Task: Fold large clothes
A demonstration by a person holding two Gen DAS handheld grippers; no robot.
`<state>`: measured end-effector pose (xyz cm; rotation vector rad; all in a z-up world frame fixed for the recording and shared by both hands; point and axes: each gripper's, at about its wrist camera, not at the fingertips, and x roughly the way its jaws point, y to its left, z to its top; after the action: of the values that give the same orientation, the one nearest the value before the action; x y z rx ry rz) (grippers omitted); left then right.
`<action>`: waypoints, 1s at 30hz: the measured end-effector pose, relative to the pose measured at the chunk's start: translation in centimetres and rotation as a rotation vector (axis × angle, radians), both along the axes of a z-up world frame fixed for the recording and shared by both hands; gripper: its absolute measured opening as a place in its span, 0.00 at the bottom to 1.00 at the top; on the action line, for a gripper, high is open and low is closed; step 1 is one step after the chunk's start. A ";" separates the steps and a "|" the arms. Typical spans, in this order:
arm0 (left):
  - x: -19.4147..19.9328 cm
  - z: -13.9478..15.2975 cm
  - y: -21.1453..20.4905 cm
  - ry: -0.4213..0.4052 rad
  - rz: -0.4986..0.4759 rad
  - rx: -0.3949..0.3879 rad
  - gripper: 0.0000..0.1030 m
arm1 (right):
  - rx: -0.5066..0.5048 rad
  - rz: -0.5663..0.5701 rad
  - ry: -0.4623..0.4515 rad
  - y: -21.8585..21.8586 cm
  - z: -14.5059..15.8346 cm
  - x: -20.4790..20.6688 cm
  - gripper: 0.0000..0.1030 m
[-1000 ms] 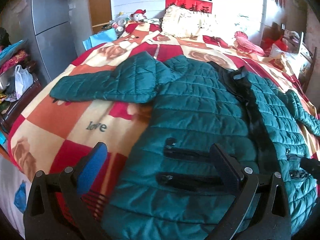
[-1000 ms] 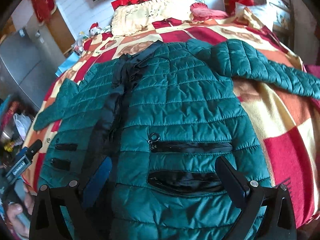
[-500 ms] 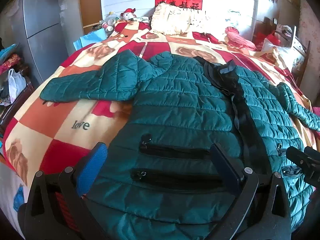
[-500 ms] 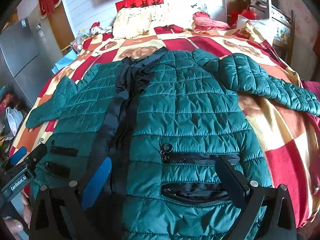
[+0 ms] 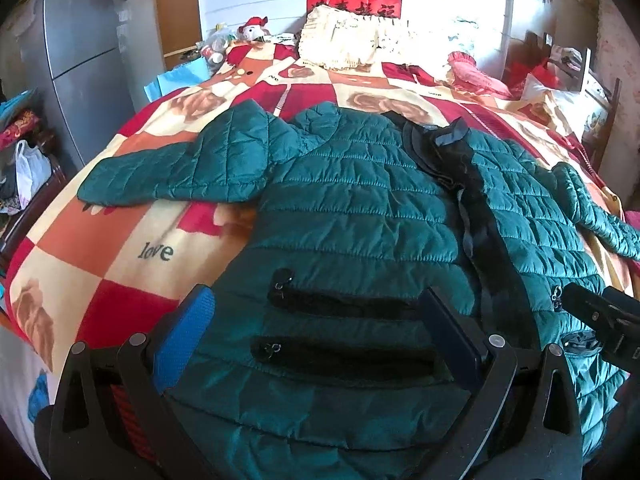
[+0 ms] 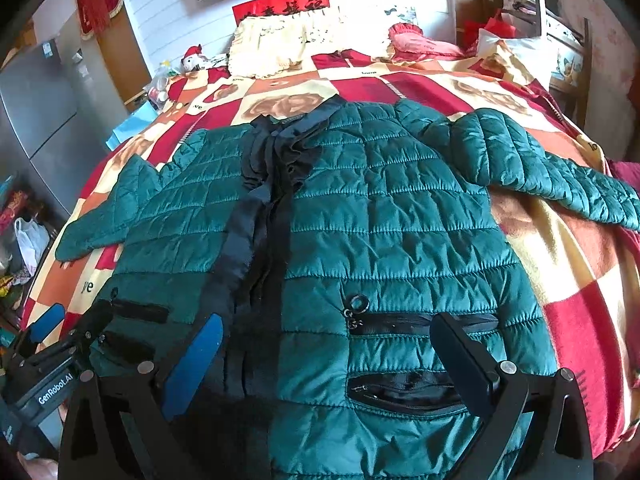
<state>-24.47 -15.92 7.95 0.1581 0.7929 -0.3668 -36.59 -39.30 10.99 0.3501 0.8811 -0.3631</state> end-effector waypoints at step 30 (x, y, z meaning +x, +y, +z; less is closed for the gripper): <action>1.1 -0.1 -0.2 0.004 0.018 0.001 1.00 | -0.007 0.020 0.020 0.3 -0.4 2.3 1.00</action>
<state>-23.33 -16.16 7.87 0.1515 0.7979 -0.3494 -34.30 -38.96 10.61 0.3316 0.9020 -0.3512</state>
